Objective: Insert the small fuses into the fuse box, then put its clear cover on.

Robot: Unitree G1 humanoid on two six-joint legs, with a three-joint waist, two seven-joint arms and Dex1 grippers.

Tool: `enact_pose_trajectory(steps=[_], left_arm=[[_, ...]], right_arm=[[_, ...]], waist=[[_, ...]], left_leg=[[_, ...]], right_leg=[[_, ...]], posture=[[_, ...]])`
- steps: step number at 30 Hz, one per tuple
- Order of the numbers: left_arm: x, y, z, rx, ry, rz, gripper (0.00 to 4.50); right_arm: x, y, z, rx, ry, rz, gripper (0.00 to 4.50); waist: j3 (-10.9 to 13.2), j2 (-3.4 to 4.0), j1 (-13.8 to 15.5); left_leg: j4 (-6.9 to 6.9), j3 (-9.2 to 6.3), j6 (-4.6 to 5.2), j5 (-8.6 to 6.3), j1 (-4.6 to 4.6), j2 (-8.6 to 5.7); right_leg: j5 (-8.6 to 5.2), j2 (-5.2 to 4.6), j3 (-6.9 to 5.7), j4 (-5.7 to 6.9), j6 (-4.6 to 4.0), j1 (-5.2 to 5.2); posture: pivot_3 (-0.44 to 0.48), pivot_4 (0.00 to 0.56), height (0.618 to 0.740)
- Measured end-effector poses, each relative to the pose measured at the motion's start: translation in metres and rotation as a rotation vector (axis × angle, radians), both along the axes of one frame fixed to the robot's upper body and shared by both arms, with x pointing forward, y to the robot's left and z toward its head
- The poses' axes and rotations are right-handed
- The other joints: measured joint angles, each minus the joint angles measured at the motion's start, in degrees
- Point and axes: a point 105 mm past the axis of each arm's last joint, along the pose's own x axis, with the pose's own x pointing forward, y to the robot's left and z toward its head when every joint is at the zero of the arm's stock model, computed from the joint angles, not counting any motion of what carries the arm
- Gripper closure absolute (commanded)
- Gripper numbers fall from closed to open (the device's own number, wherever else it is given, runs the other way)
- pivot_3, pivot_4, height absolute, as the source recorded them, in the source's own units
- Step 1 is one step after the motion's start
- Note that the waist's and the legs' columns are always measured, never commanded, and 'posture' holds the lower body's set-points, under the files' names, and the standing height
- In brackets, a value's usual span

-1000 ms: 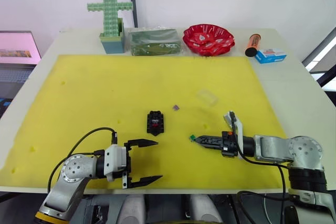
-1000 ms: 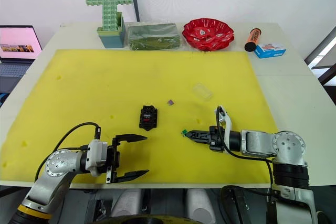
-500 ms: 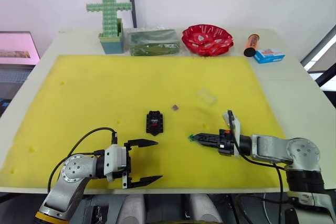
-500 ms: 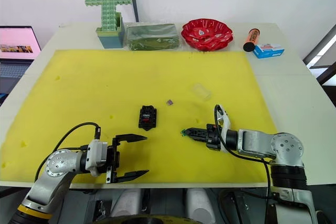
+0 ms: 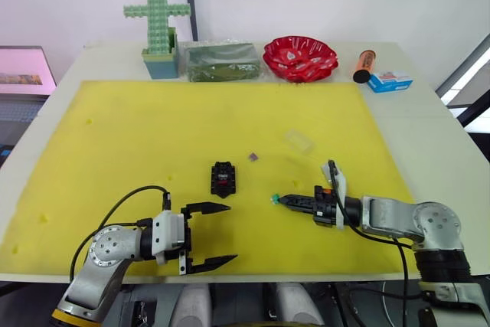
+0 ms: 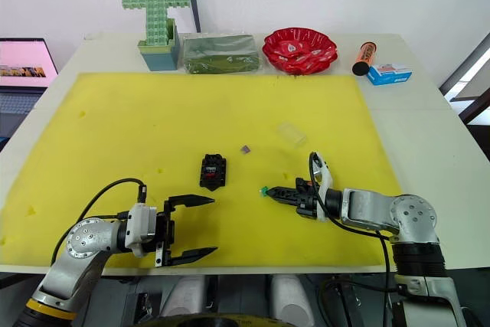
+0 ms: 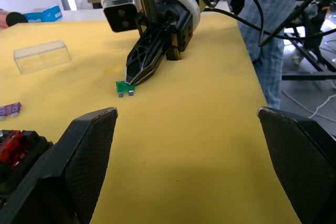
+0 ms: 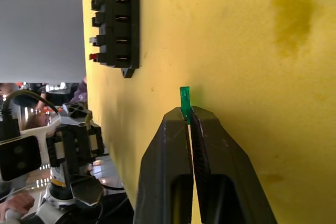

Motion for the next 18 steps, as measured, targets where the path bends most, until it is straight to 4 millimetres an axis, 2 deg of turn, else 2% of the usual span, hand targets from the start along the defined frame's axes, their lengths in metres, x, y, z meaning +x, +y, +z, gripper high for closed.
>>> enact_pose_trajectory(steps=[7,12,18], left_arm=[[0.001,0.001,0.001,-0.002,-0.011,0.007,0.0],[0.006,0.01,0.006,-0.036,-0.018,0.08,0.0],[0.006,0.018,0.023,-0.094,-0.04,0.209,0.0]], right_arm=[[0.0,-0.002,0.0,-0.01,-0.005,-0.007,4.48],[-0.006,-0.002,0.013,-0.076,-0.096,0.065,4.48],[0.005,0.018,0.073,-0.283,-0.547,0.2,4.48]], waist=[[-0.01,0.01,0.09],[0.03,0.09,0.16],[0.08,0.2,0.14]], left_leg=[[0.0,0.01,0.0,0.0,-0.01,0.02],[0.01,0.05,0.0,0.0,-0.09,0.01],[-0.02,0.09,0.0,0.0,-0.14,0.01]], right_leg=[[0.0,-0.01,0.0,0.0,-0.02,-0.02],[0.01,-0.06,0.03,0.0,-0.02,-0.11],[0.01,0.01,0.08,0.01,-0.02,-0.27]], posture=[[0.0,0.15,0.74],[0.0,0.15,0.74],[0.0,0.15,0.74]])
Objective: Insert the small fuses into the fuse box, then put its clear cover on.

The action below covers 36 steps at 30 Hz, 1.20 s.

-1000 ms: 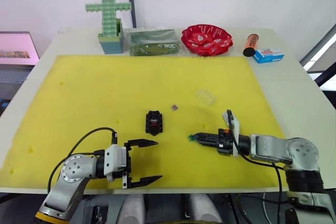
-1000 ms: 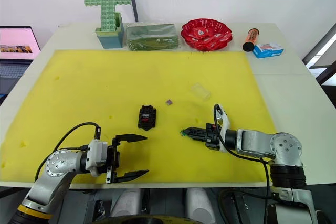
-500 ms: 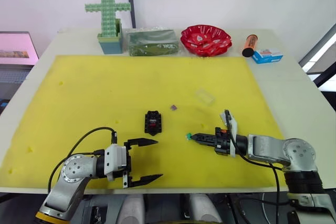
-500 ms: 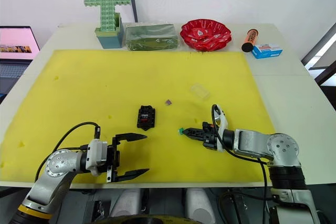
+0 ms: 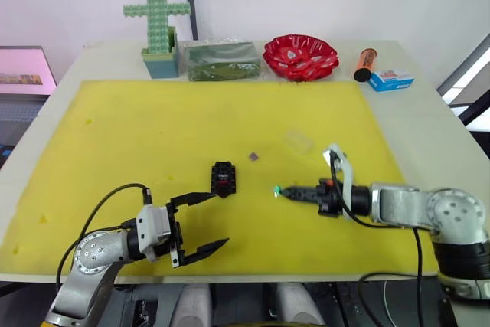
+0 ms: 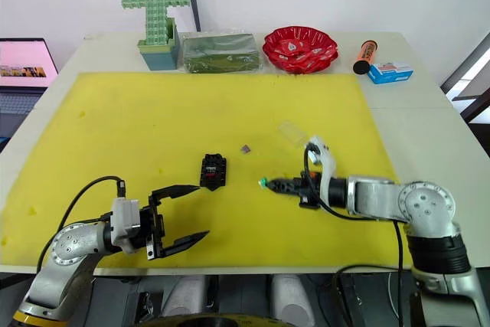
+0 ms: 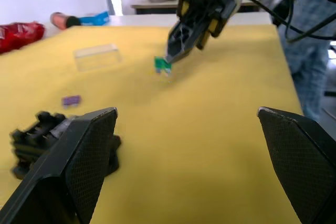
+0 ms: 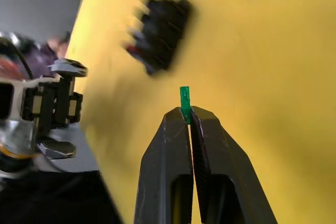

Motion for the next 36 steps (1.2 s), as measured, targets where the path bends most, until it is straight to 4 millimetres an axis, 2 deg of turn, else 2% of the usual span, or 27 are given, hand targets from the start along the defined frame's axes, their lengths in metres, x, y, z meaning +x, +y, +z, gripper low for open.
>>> enact_pose_trajectory(steps=[4,6,10,17,23,26,31,36], left_arm=[[0.006,0.008,0.003,-0.016,0.017,0.089,0.0],[0.011,0.012,0.003,-0.034,0.032,0.146,0.0],[0.015,0.014,0.0,-0.066,0.07,0.198,0.0],[0.034,0.022,0.0,-0.076,0.075,0.25,0.0],[0.041,0.025,-0.004,-0.037,0.086,0.206,0.0],[0.043,0.027,-0.005,-0.017,0.084,0.182,0.0],[0.044,0.027,-0.008,-0.007,0.087,0.159,0.0],[0.044,0.025,-0.01,-0.002,0.085,0.148,0.0]], right_arm=[[0.014,0.025,0.019,-0.156,-0.247,0.087,4.48],[0.03,0.039,0.036,-0.236,-0.426,0.135,4.48],[0.039,0.05,0.042,-0.384,-0.618,0.287,4.48],[0.036,0.071,0.028,-0.428,-0.624,0.473,4.48],[0.032,0.088,0.022,-0.445,-0.626,0.545,4.48],[0.035,0.09,0.027,-0.468,-0.642,0.55,4.48],[0.038,0.091,0.018,-0.524,-0.633,0.551,4.48],[0.039,0.092,0.017,-0.554,-0.638,0.558,4.48]], waist=[[0.05,0.08,0.01],[0.06,0.09,-0.02],[0.06,0.09,0.17],[0.05,0.07,0.06],[0.06,0.08,0.08],[0.05,0.07,0.09],[0.06,0.08,-0.01],[0.05,0.08,0.02]], left_leg=[[0.02,0.08,0.0,0.0,-0.03,-0.02],[0.0,0.13,0.0,0.0,-0.04,-0.02],[-0.03,0.17,-0.01,0.0,-0.09,-0.05],[-0.01,0.18,-0.01,0.0,-0.07,-0.05],[-0.01,0.19,-0.01,0.0,-0.07,-0.05],[0.0,0.2,-0.01,0.0,-0.07,-0.05],[-0.02,0.21,-0.01,0.0,-0.07,-0.05],[-0.01,0.21,-0.01,0.0,-0.07,-0.05]], right_leg=[[0.03,-0.03,0.02,0.0,-0.05,-0.09],[0.03,-0.03,0.03,0.0,-0.05,-0.14],[0.03,-0.1,0.02,-0.08,-0.06,-0.15],[0.04,-0.06,0.03,0.05,-0.06,-0.19],[0.06,-0.08,0.03,0.06,-0.08,-0.2],[0.06,-0.1,0.02,0.06,-0.08,-0.2],[0.06,-0.12,0.02,0.09,-0.08,-0.23],[0.07,-0.14,0.02,0.13,-0.08,-0.24]], posture=[[0.0,0.15,0.74],[0.0,0.15,0.74],[0.0,0.15,0.74],[0.0,0.15,0.74],[0.0,0.15,0.74],[0.0,0.15,0.74],[0.0,0.15,0.74],[0.0,0.15,0.74]])
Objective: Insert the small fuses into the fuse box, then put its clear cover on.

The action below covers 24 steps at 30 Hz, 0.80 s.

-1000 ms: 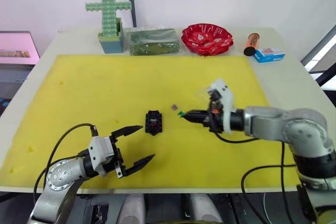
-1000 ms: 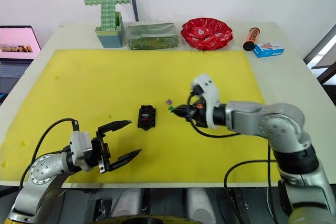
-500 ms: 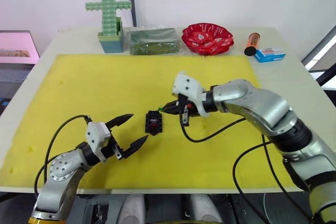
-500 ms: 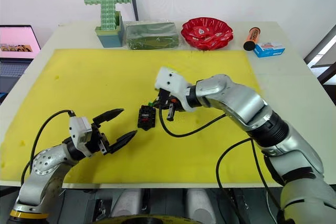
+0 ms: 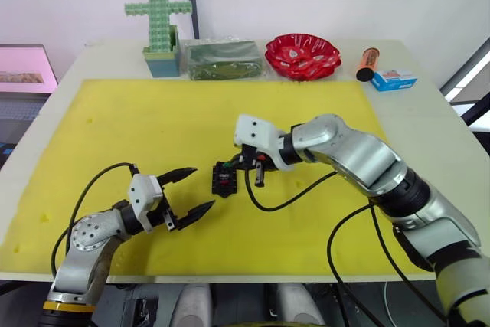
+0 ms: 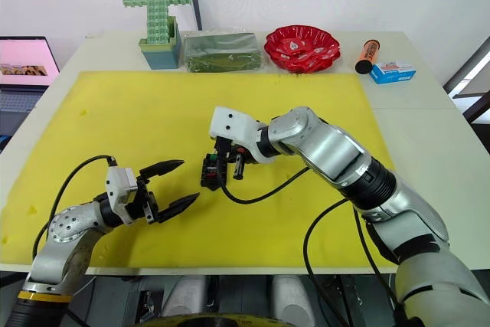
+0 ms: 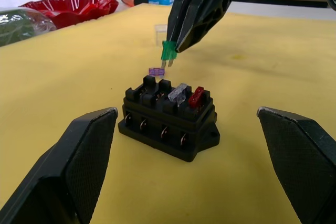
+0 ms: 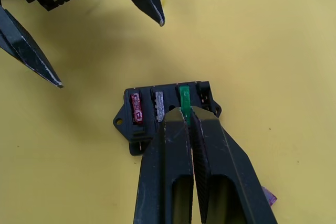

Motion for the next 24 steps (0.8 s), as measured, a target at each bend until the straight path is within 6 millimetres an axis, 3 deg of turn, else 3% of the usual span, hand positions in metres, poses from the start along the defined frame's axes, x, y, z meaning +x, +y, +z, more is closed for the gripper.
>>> enact_pose_trajectory(steps=[8,24], left_arm=[[0.0,-0.002,-0.003,-0.001,0.006,-0.014,0.0],[0.004,-0.002,-0.003,0.0,-0.011,0.001,0.0]], right_arm=[[-0.003,0.007,-0.004,-0.037,-0.012,0.07,4.48],[0.013,0.012,-0.003,-0.088,-0.051,0.108,4.48]], waist=[[0.0,0.0,-0.04],[-0.01,-0.01,-0.03]], left_leg=[[0.02,0.0,0.0,0.0,0.01,-0.02],[0.04,-0.02,0.0,0.0,0.05,-0.06]], right_leg=[[0.0,0.0,0.0,0.18,0.0,-0.05],[0.01,0.02,-0.02,0.37,0.01,-0.09]], posture=[[0.0,0.15,0.74],[0.0,0.15,0.74]])
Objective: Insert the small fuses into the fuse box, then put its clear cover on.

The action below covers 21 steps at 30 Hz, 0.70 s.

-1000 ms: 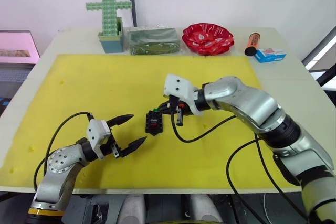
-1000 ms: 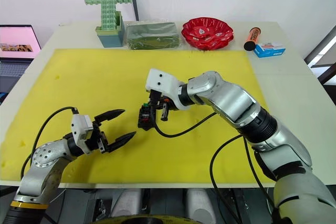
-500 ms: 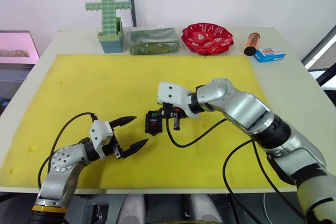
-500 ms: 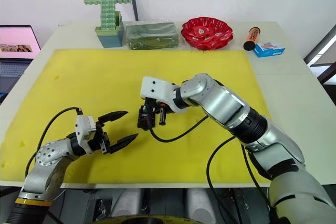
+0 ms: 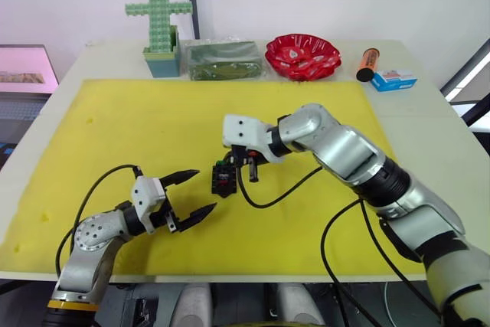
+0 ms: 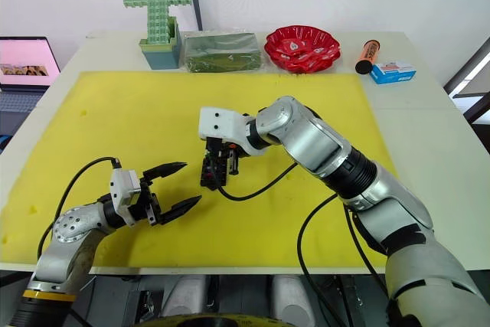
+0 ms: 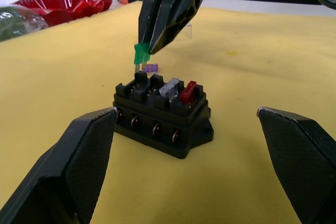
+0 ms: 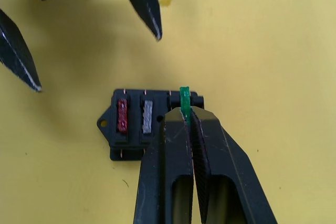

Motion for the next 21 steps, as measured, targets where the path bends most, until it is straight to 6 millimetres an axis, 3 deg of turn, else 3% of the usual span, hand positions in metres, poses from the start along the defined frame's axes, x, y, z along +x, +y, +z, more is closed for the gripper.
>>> enact_pose_trajectory(steps=[21], left_arm=[[0.0051,0.0,0.0011,0.011,-0.01,0.021,0.0]], right_arm=[[-0.0022,0.0045,-0.0066,-0.012,0.043,0.012,4.48]], waist=[[0.0,0.0,0.0]], left_leg=[[0.0,-0.02,0.0,0.0,0.0,0.01]], right_leg=[[0.01,0.02,0.0,0.06,0.02,-0.02]], posture=[[0.0,0.15,0.74]])
